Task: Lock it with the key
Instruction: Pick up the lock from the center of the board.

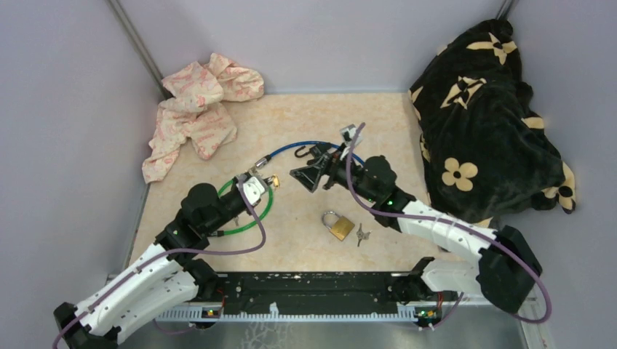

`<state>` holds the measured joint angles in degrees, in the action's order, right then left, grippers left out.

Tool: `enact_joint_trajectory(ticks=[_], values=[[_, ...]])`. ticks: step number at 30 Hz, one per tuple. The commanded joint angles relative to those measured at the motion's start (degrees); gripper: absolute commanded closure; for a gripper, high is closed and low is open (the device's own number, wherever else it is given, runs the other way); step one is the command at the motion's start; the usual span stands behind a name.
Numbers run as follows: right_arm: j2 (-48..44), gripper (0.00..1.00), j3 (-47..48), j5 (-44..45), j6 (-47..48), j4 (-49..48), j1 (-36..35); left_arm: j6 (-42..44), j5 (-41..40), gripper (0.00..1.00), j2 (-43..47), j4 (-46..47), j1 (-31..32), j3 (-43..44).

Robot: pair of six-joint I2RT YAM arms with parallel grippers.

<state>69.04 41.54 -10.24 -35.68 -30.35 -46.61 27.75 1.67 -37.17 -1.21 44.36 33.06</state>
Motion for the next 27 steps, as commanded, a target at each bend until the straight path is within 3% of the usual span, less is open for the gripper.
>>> enact_joint_trajectory(ticks=[1, 5, 9, 14, 21, 27], values=[[-8.90, 0.10, -5.21, -9.18, 10.64, -1.78, 3.89, -19.08, 11.99, 1.00, 2.43, -7.60, -4.04, 1.28], [-13.03, 0.05, -7.04, -21.52, 25.67, 3.10, 3.99, -21.74, 21.38, 1.00, 4.80, -7.02, -5.38, 1.50], [-13.00, 0.04, -8.89, -35.87, 30.00, 0.18, 3.98, -25.86, 33.36, 1.00, 6.08, -4.33, -7.22, 2.87], [-8.51, 0.01, -7.88, -43.79, 24.26, -9.02, 3.98, -34.06, 44.46, 1.00, 7.16, -0.64, -10.12, 4.54], [0.77, 0.02, -5.22, -47.85, 11.08, -26.26, 1.37, -37.13, 46.76, 1.00, 8.83, 4.98, -11.64, 3.87], [4.05, 0.02, 0.04, -49.39, 11.81, -23.67, -3.28, -36.67, 47.03, 1.00, 9.70, 4.99, -11.64, 3.14]])
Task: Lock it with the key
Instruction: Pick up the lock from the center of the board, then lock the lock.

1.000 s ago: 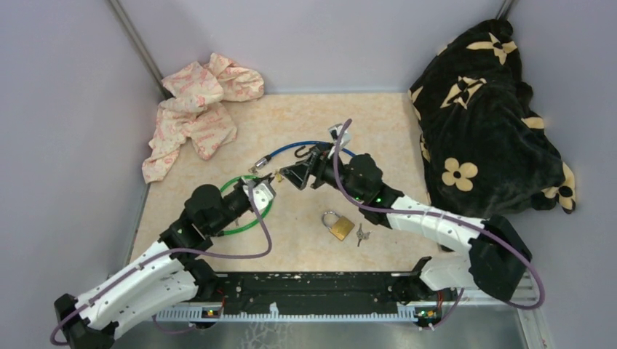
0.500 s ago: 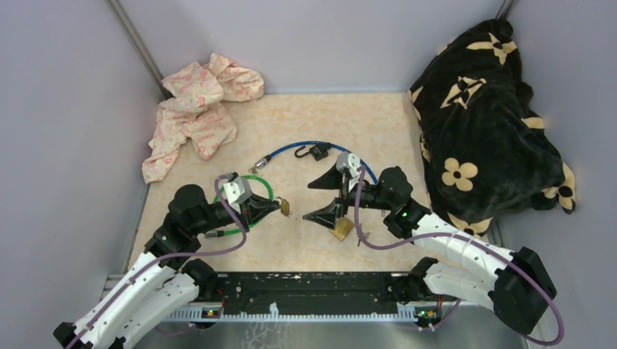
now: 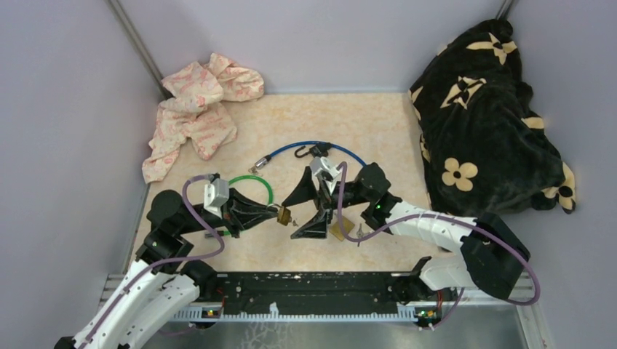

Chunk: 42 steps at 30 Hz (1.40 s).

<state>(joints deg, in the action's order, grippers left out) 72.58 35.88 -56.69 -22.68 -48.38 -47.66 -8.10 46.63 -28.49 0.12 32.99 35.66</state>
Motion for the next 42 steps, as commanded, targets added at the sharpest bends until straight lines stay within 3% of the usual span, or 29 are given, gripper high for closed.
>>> enact_joint_trajectory(ticks=[1, 3, 6, 13, 17, 20, 30, 33, 35, 39, 42], values=[[0.70, 0.03, 6.41, -3.37, -1.25, -5.21, -2.49, -0.53, 2.01, 1.00, 1.21, 3.59, -0.30, 0.44], [0.93, 0.07, 7.74, -3.72, -1.29, -3.99, -2.81, 0.09, 1.98, 1.00, 1.48, 3.03, -0.28, 0.38], [1.38, 0.24, 10.23, -3.53, 0.90, 1.32, -3.84, 0.60, 1.86, 1.00, 1.79, 2.69, -0.28, 0.04], [2.17, 0.48, 13.50, -2.73, 5.07, 10.22, -5.21, 1.28, 0.99, 1.00, 1.42, 2.78, -0.19, -0.02], [2.37, 0.71, 14.12, -3.44, 5.98, 12.08, -5.35, 1.65, 0.91, 1.00, 1.25, 2.59, -0.14, 0.20], [1.99, 0.98, 14.69, -2.61, 8.05, 15.75, -5.38, 2.58, 1.04, 1.00, 1.21, 1.53, -0.12, 0.10], [-4.69, 1.00, 13.41, 9.71, 20.42, 29.32, -5.36, 10.28, 3.06, 0.99, 0.37, -7.94, -0.17, 1.12], [-5.71, 1.00, 12.39, 10.92, 21.75, 30.09, -5.34, 11.60, 3.95, 0.62, 0.28, -9.26, -0.13, 0.95], [-5.90, 1.00, 12.64, 11.44, 22.39, 32.63, -5.35, 12.69, 4.84, 0.49, 0.19, -10.34, -0.17, 1.22], [-6.17, 1.00, 13.82, 12.38, 27.14, 39.25, -5.34, 15.25, 3.55, 0.34, -0.03, -14.36, -0.17, 2.80], [-5.85, 1.00, 15.65, 13.50, 30.37, 45.07, -5.41, 15.05, 2.66, 0.29, -0.89, -15.25, -0.17, 4.26]])
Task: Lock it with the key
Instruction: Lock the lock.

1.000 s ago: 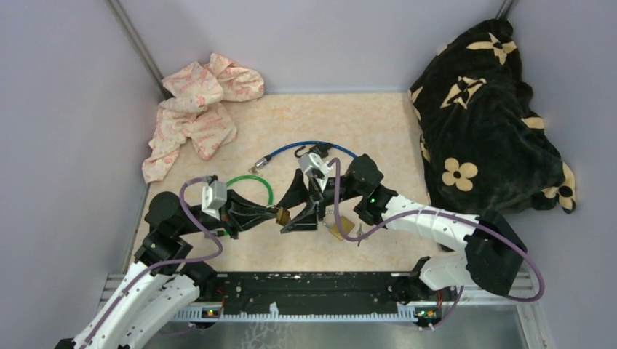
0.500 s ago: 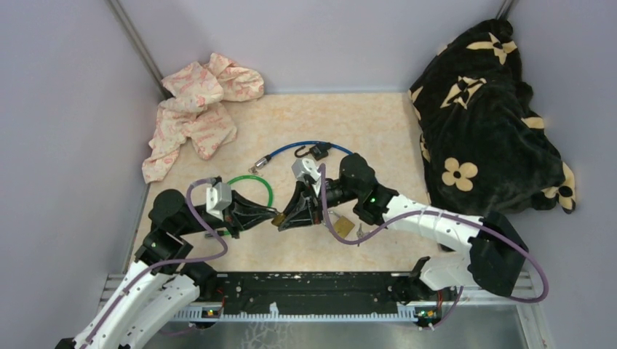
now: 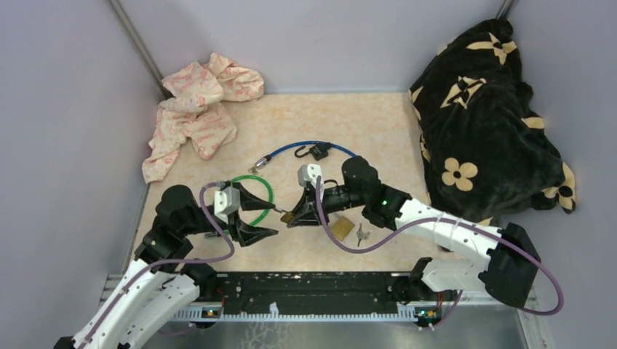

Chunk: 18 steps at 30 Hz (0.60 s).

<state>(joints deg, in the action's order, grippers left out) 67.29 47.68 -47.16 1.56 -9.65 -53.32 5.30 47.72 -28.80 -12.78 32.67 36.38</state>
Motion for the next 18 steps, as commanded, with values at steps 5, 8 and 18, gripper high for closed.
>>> enact_joint_trajectory(ticks=[5, 8, 18], values=[[-0.76, 1.00, 5.53, 4.46, 9.36, 9.56, 0.04, -0.20, 1.52, 0.28, -1.65, 1.19, 0.20, 4.68], [-0.20, 1.00, 6.28, 4.49, 9.67, 9.56, -0.59, -1.28, 1.72, 0.32, -2.74, 3.00, 0.25, 4.07], [0.74, 1.00, 8.09, 4.97, 10.43, 11.41, -1.82, 3.23, -1.75, 0.58, -4.85, 1.11, 3.93, 3.72]])
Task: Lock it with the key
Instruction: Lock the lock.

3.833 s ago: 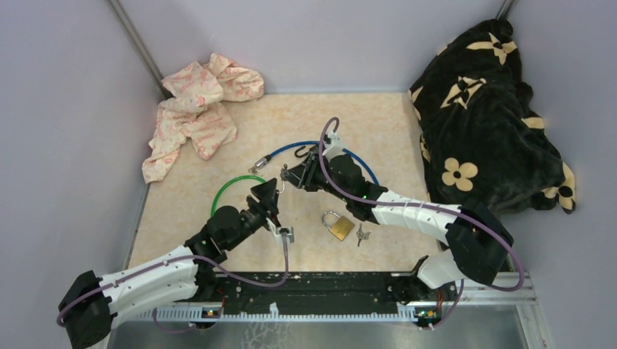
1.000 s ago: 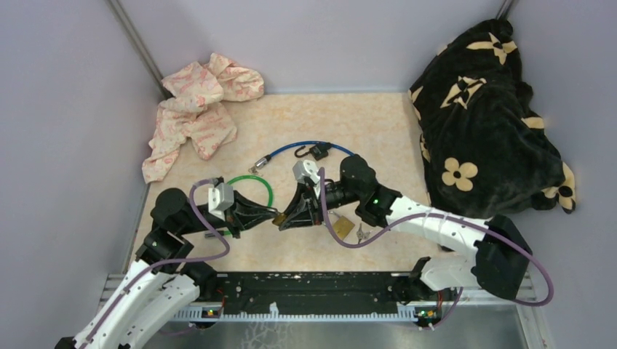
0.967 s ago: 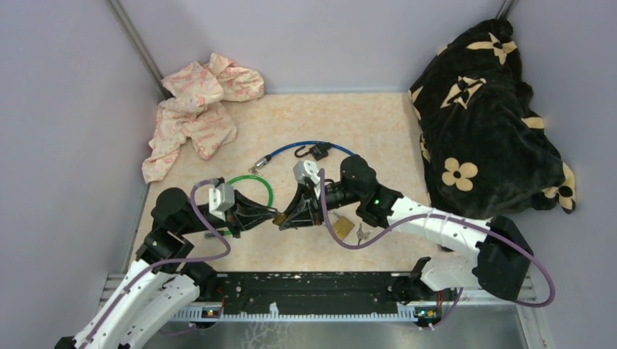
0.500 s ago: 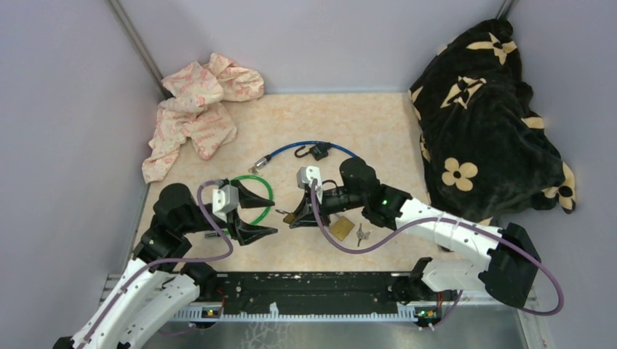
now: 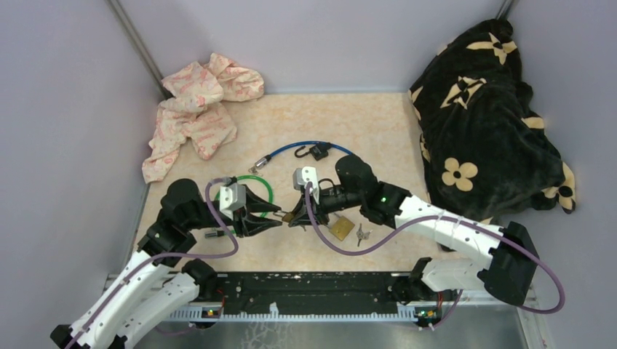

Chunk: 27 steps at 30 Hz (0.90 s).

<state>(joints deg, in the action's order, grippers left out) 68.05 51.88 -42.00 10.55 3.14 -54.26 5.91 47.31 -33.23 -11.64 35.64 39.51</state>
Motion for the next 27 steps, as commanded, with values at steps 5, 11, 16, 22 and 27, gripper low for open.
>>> enact_joint_trajectory(ticks=[5, 11, 16, 22, 27], values=[[0.25, 1.00, 4.40, 0.27, 1.67, -1.25, -1.02, 2.15, -1.18, 0.97, -0.29, -0.38, 1.30, 0.35], [-1.20, 1.00, 3.93, 1.97, 1.45, -1.93, -1.02, -1.52, -2.02, 1.00, 1.54, -0.62, 1.13, -1.02], [-1.52, 1.00, 4.17, 2.88, 1.45, -1.46, -1.02, -2.10, -1.38, 0.78, 2.21, -1.25, 0.68, -2.21], [-1.11, 1.00, 4.80, 2.15, 1.67, -0.77, -1.02, -0.70, -2.82, 0.74, 1.86, -2.50, 0.71, -1.45], [-1.01, 1.00, 4.86, 1.63, 1.68, -0.98, -1.03, -2.05, -2.34, 0.99, 1.51, -0.85, 0.66, -1.01]])
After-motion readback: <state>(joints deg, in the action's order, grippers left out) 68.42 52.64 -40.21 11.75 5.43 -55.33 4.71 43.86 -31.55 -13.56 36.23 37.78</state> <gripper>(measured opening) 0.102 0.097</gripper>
